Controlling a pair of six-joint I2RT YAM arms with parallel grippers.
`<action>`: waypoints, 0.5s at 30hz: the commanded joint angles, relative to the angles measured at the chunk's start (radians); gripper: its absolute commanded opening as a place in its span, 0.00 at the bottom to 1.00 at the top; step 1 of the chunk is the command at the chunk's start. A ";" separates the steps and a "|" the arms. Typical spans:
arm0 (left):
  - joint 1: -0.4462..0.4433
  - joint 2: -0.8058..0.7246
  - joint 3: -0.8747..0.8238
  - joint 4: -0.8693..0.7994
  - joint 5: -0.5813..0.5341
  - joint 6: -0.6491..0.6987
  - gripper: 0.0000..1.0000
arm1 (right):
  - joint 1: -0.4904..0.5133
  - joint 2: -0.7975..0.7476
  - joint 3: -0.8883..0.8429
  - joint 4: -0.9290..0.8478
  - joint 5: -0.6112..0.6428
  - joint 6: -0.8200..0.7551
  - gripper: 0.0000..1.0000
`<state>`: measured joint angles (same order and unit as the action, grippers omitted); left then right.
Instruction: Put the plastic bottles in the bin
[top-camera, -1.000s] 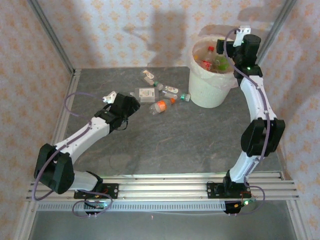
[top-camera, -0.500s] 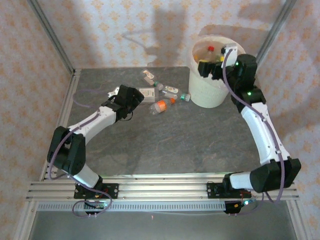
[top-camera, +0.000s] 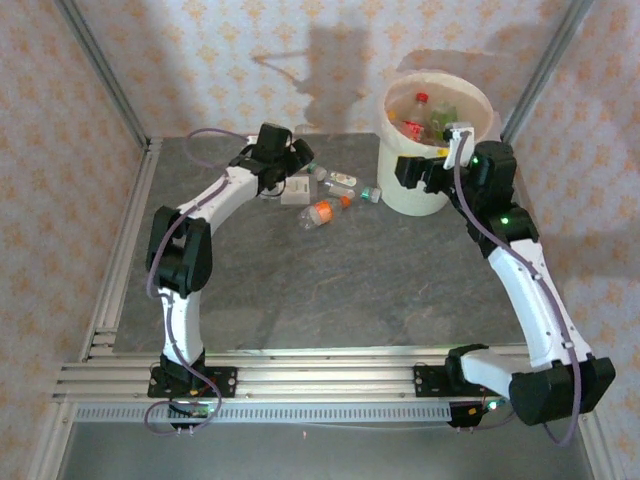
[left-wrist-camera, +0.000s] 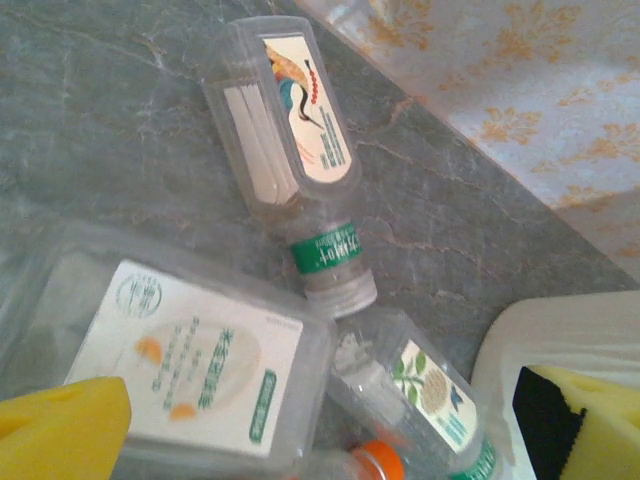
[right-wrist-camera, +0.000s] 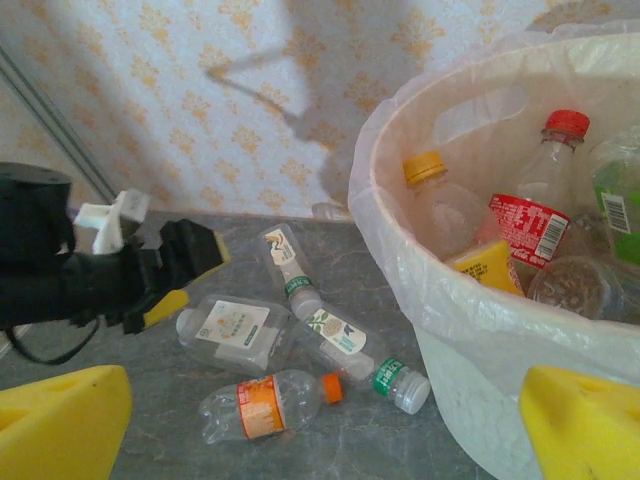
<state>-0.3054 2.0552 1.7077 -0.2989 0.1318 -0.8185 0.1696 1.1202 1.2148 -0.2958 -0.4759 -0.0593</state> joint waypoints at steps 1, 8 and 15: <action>0.022 0.044 0.062 -0.032 0.020 0.080 1.00 | 0.007 -0.040 -0.016 -0.034 0.012 0.010 0.99; 0.028 0.137 0.122 -0.045 0.061 0.126 1.00 | 0.006 -0.049 -0.022 -0.065 0.002 0.023 0.99; 0.028 0.090 -0.031 0.020 0.117 0.098 1.00 | 0.007 -0.052 -0.006 -0.099 -0.013 0.022 0.99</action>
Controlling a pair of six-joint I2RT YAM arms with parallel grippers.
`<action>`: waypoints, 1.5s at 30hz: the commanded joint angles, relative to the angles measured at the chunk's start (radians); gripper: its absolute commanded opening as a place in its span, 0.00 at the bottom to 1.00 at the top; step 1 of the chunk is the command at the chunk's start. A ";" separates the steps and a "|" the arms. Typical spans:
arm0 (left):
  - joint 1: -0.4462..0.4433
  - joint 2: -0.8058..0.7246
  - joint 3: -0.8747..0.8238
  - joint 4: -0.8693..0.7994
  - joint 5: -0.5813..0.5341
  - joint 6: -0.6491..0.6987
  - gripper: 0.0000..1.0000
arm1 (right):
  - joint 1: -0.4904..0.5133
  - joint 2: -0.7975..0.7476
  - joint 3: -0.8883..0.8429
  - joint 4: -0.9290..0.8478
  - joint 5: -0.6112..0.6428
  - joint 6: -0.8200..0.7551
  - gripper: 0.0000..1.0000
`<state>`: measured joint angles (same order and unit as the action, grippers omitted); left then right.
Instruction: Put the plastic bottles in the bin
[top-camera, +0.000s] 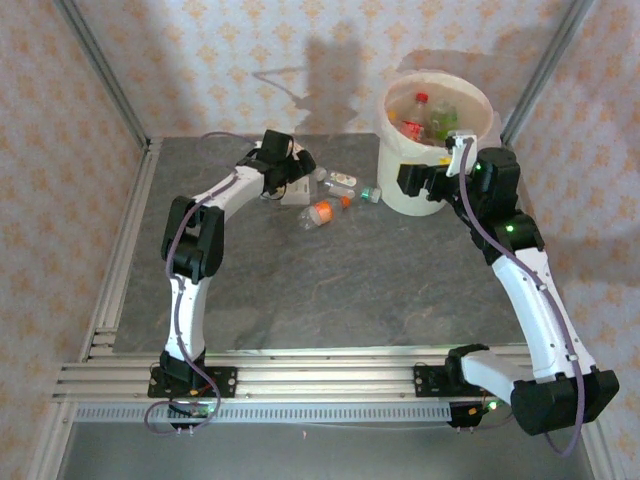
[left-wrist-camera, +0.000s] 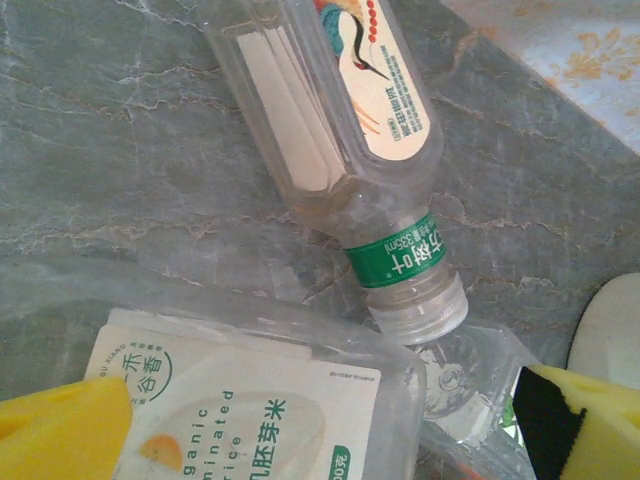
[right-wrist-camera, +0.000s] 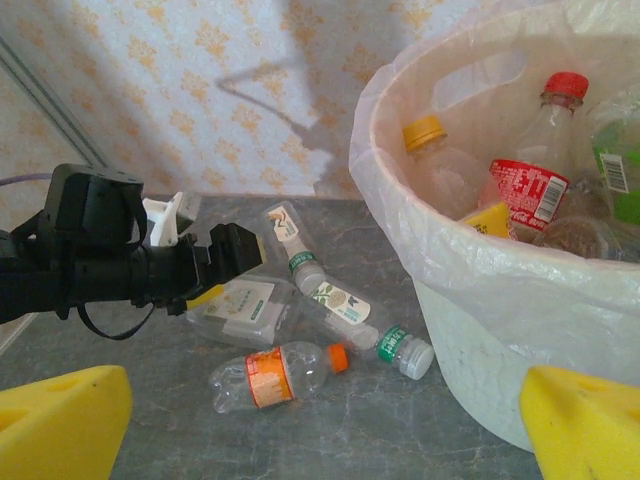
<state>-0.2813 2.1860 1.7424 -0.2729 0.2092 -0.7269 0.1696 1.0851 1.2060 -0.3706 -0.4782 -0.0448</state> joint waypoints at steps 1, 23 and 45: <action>0.004 -0.058 -0.092 -0.008 0.036 0.003 1.00 | 0.007 -0.018 0.008 -0.032 -0.013 0.004 0.99; -0.240 -0.585 -0.782 -0.084 -0.099 -0.191 1.00 | 0.006 0.028 -0.022 0.020 -0.054 0.067 0.99; -0.431 -0.598 -0.481 -0.284 -0.223 0.065 1.00 | 0.120 -0.004 -0.197 0.061 -0.183 -0.071 0.99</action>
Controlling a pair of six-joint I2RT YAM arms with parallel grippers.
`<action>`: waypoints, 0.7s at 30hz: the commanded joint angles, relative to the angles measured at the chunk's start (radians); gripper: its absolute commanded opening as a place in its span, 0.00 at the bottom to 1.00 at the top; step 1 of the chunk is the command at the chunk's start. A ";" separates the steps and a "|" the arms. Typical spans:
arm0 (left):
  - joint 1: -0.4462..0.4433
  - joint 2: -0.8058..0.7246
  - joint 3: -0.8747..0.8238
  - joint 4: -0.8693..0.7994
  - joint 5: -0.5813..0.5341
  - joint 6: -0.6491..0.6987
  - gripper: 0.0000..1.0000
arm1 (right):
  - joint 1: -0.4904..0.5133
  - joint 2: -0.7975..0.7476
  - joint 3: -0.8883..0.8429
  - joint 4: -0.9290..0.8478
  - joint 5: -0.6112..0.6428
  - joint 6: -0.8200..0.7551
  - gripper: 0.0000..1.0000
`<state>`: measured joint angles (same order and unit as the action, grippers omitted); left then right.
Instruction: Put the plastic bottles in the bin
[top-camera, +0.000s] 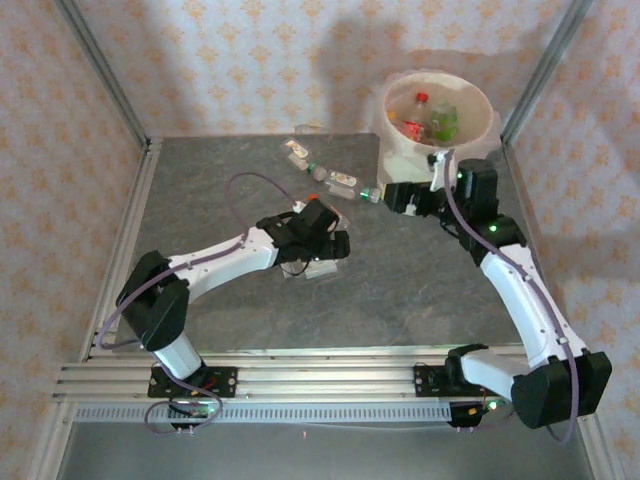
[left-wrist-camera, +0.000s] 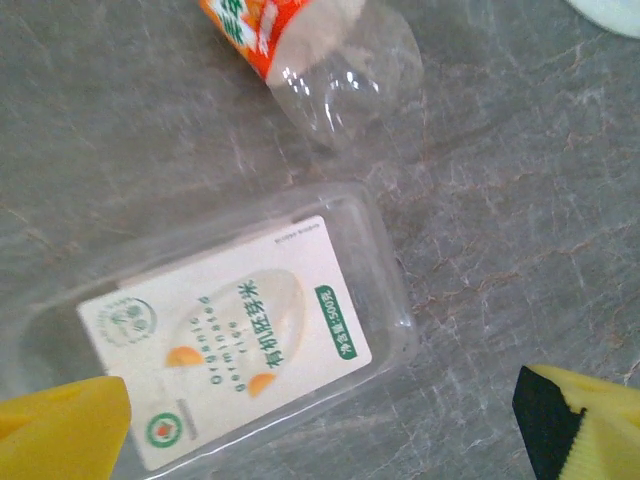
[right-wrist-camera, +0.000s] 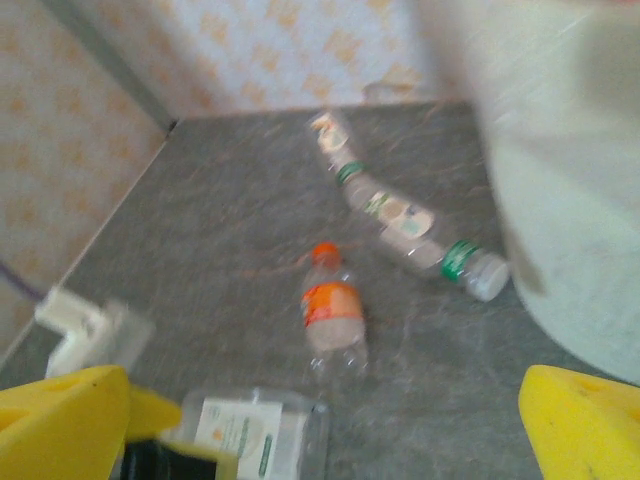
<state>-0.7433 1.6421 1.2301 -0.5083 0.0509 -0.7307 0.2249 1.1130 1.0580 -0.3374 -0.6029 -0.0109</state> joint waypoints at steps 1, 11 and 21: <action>0.047 -0.060 0.029 -0.043 -0.056 0.072 1.00 | 0.093 -0.032 -0.074 0.029 -0.051 -0.126 0.99; 0.214 0.083 0.049 0.153 0.079 0.056 1.00 | 0.345 0.174 -0.201 0.074 0.031 -0.241 1.00; 0.221 0.132 -0.040 0.226 0.191 -0.044 1.00 | 0.391 0.377 -0.282 0.395 -0.117 0.124 1.00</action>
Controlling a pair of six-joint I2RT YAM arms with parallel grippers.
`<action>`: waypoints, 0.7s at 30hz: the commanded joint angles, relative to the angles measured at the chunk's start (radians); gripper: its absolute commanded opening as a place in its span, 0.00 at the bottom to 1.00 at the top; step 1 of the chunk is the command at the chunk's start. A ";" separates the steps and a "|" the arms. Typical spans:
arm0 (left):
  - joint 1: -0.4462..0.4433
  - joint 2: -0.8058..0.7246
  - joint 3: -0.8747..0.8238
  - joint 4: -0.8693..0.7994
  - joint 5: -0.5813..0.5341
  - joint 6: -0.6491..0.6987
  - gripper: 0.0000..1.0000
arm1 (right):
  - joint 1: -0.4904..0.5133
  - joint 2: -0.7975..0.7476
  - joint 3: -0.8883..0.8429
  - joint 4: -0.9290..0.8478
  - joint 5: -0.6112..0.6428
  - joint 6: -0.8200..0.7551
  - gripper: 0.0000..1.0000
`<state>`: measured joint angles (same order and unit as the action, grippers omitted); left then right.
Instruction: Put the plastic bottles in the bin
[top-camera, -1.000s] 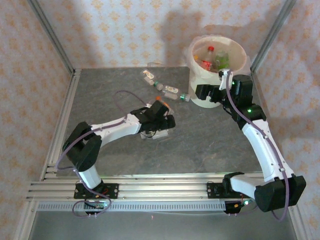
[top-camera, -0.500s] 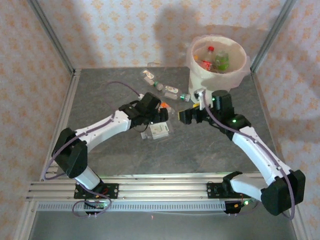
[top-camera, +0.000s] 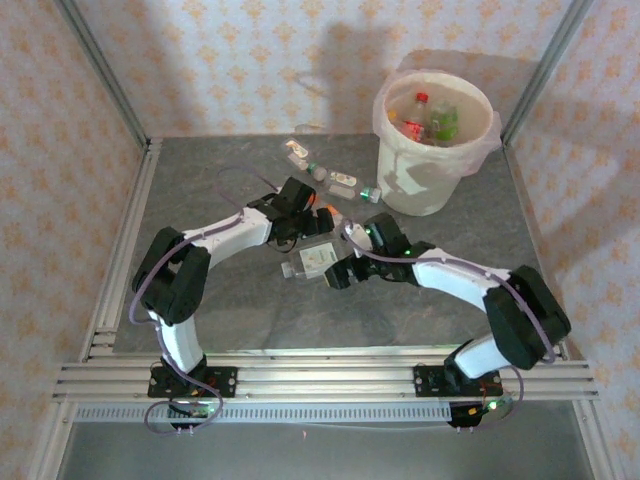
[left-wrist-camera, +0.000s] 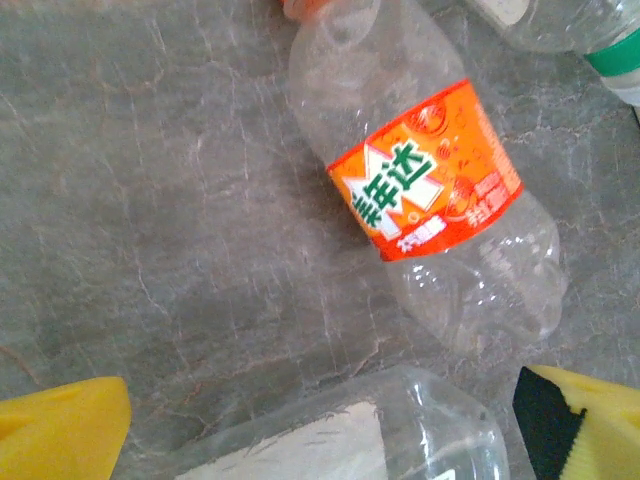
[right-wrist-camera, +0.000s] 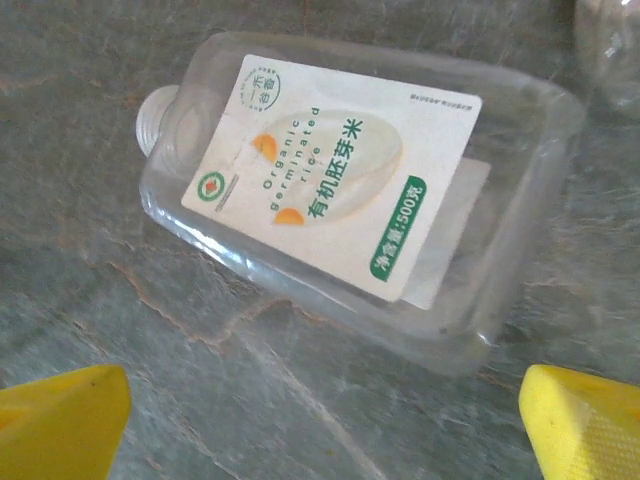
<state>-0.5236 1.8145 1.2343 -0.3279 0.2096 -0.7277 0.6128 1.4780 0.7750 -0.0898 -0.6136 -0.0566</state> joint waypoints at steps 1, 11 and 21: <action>0.002 -0.052 -0.071 0.055 0.026 -0.058 1.00 | 0.002 0.025 -0.015 0.197 -0.161 0.221 1.00; -0.001 -0.102 -0.177 0.067 0.066 -0.143 1.00 | 0.004 0.130 -0.024 0.270 -0.030 0.319 0.99; -0.001 -0.170 -0.253 0.041 0.053 -0.223 1.00 | 0.005 0.146 -0.009 0.264 0.070 0.259 1.00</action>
<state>-0.5228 1.6722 0.9974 -0.2680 0.2745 -0.9184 0.6147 1.6459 0.7578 0.1783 -0.5632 0.2550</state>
